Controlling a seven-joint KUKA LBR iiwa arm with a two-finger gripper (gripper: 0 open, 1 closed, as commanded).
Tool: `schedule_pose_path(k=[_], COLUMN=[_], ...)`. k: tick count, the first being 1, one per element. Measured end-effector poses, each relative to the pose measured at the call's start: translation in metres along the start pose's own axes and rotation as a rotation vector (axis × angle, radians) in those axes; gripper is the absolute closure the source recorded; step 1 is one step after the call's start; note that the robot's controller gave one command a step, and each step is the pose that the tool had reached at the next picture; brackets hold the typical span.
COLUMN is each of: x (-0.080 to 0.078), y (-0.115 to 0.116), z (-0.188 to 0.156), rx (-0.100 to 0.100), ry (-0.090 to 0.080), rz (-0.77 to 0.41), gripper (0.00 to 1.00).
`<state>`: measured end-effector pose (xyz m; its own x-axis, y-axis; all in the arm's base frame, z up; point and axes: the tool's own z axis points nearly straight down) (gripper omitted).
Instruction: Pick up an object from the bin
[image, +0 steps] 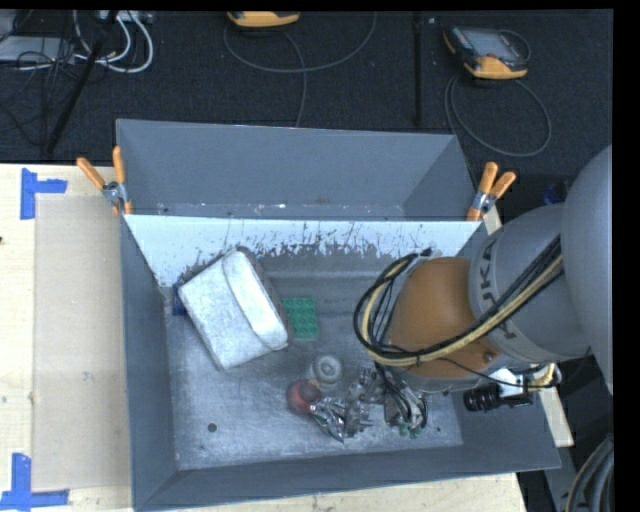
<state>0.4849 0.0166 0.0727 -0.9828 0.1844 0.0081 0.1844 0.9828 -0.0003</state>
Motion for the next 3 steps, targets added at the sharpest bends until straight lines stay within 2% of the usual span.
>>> schedule_pose_path(k=[1,2,3], x=[-0.072,-0.082,-0.086], y=[-0.012,-0.018,-0.032], z=[-0.006,-0.110,-0.143], rx=[0.000,0.001,0.002], ry=[-0.011,-0.014,-0.013], rz=[-0.126,-0.391,-0.390], gripper=[1.00,1.00,1.00])
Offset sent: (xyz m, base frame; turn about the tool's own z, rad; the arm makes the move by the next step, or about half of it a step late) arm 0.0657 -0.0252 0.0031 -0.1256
